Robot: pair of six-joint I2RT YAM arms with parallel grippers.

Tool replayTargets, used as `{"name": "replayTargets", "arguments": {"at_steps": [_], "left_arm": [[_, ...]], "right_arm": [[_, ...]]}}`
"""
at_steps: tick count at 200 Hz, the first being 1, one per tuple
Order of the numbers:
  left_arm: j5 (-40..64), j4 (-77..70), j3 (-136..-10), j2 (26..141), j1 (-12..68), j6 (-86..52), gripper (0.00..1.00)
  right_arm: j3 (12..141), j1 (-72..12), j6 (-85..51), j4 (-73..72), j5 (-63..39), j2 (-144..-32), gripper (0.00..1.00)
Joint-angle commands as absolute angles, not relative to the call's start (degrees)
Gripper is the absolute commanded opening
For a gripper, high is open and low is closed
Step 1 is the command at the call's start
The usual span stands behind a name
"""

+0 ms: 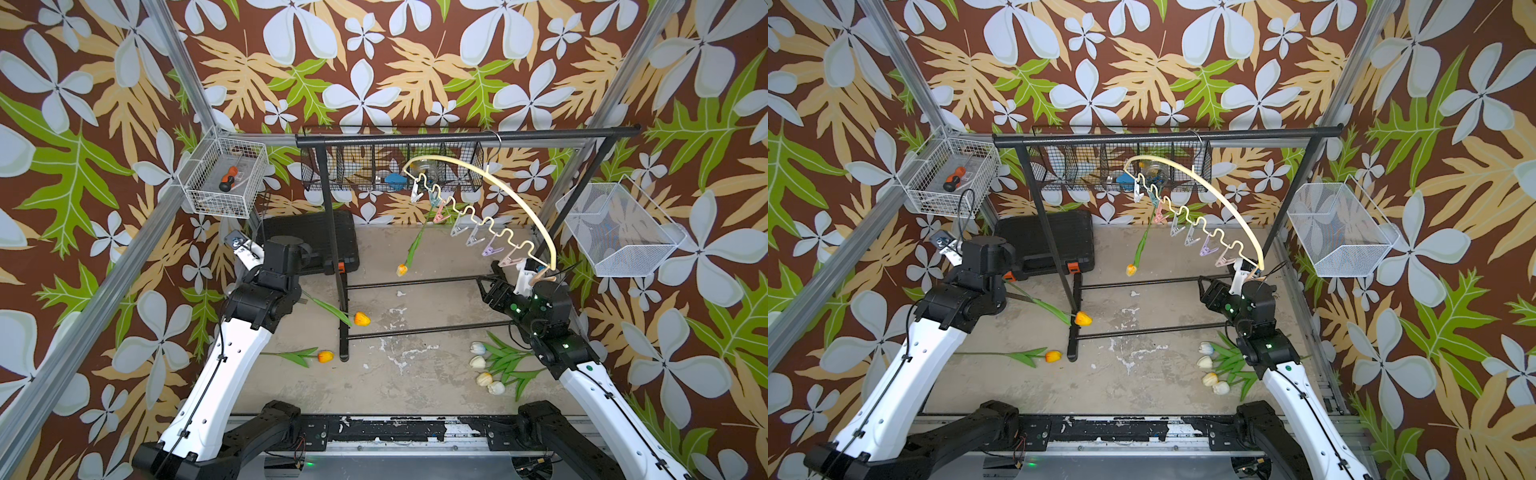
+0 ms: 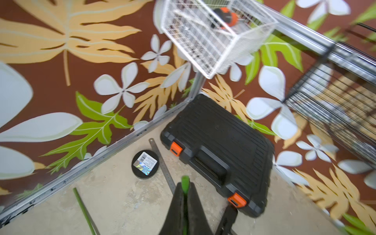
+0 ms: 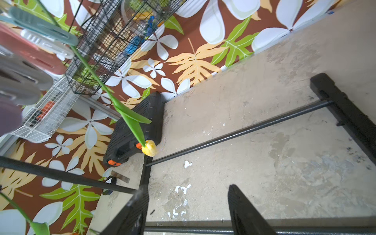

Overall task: Dry the flowers on a clothes hanger
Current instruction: Pick up the flower at the center of the board.

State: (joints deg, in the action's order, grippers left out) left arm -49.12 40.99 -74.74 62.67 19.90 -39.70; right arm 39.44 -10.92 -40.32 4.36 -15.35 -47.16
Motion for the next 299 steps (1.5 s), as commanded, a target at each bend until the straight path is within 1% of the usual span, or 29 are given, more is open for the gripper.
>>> {"name": "replayTargets", "arguments": {"at_steps": [1,15,30,44,63,87,131,167,195,230,275,299], "left_arm": [[-53.73,38.04,-75.15,62.58,28.4,-30.21,0.0],[-49.32,35.95,-75.47,62.53,32.88,-27.6,0.0],[-37.59,30.36,-74.08,61.11,35.07,-24.47,0.0],[-25.63,22.98,-70.82,58.5,35.24,-23.77,0.0],[-14.09,11.52,-64.72,54.21,35.42,-24.8,0.0],[-1.81,0.6,-60.18,52.76,35.66,-24.11,0.0],[12.73,-15.88,-53.74,53.53,37.01,-24.97,0.0],[17.28,-22.86,-53.27,57.37,40.44,-23.21,0.0],[21.05,-33.88,-49.14,58.79,41.3,-25.55,0.0],[19.88,-39.89,-47.15,60.68,42.82,-27.67,0.0],[15.15,-47.11,-46.35,64.0,47.0,-29.62,0.0],[13.75,-49.3,-46.77,65.77,47.9,-30.53,0.0]], "right_arm": [[39.35,-10.99,-38.39,-2.21,-24.94,-47.02,0.62],[38.87,-10.99,-38.63,-6.47,-31.76,-47.32,0.62],[37.72,-11.12,-40.42,-12.48,-39.67,-48.08,0.61],[36.92,-11.16,-42.04,-17.71,-46.61,-49.08,0.6],[36.53,-11.72,-42.47,-21.49,-53.05,-49.85,0.58],[36.25,-13.85,-40.25,-23.72,-56.59,-48.15,0.58],[35.7,-19.79,-36.29,-25.96,-56.51,-45.57,0.57],[34.19,-23.25,-37.21,-30.85,-55.37,-46.27,0.58],[32.43,-24.59,-38.22,-34.48,-52.02,-46.66,0.58],[30.25,-26.4,-40.52,-42.04,-50.21,-47.29,0.59],[30.26,-28.63,-39.42,-43.37,-50.37,-49.71,0.58],[30.22,-29.49,-38.84,-43.68,-50.93,-50.53,0.57]]}}
